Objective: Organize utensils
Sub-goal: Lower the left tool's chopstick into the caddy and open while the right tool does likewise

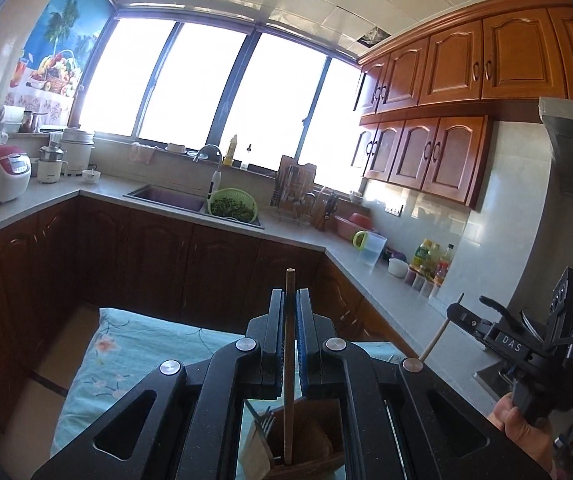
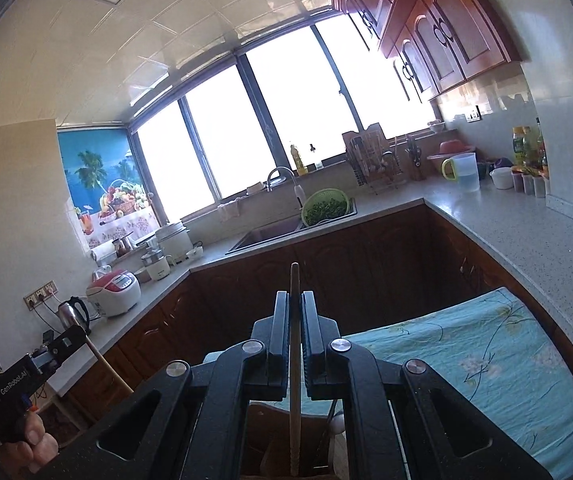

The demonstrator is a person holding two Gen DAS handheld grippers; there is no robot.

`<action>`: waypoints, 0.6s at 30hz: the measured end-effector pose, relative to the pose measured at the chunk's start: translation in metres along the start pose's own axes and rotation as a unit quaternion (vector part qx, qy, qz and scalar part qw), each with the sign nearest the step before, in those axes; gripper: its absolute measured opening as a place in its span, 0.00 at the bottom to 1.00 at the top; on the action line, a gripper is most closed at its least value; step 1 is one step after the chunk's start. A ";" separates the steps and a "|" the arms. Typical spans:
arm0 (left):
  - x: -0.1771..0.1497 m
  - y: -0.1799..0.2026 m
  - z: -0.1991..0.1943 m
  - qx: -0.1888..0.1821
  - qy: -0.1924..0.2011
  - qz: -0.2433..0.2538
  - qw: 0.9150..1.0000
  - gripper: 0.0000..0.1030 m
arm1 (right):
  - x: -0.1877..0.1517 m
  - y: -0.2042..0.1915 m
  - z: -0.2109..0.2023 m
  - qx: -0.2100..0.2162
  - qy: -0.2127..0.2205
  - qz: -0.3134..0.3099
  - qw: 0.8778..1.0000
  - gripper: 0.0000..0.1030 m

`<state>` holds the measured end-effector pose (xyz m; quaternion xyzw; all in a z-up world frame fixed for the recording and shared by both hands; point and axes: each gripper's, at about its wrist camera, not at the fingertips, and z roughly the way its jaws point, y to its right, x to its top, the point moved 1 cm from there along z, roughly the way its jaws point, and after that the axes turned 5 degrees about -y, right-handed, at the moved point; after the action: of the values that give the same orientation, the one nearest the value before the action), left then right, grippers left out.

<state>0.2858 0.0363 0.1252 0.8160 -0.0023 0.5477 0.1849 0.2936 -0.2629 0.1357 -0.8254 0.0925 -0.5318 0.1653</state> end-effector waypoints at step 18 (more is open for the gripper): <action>-0.057 -0.002 0.071 0.023 -0.038 -0.008 0.999 0.03 | -0.064 0.028 0.040 -0.014 -0.055 0.022 0.998 0.05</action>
<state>0.3271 0.0052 0.0497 0.8401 0.0104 0.5149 0.1701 0.3043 -0.2610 0.0560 -0.8534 0.1085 -0.4807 0.1700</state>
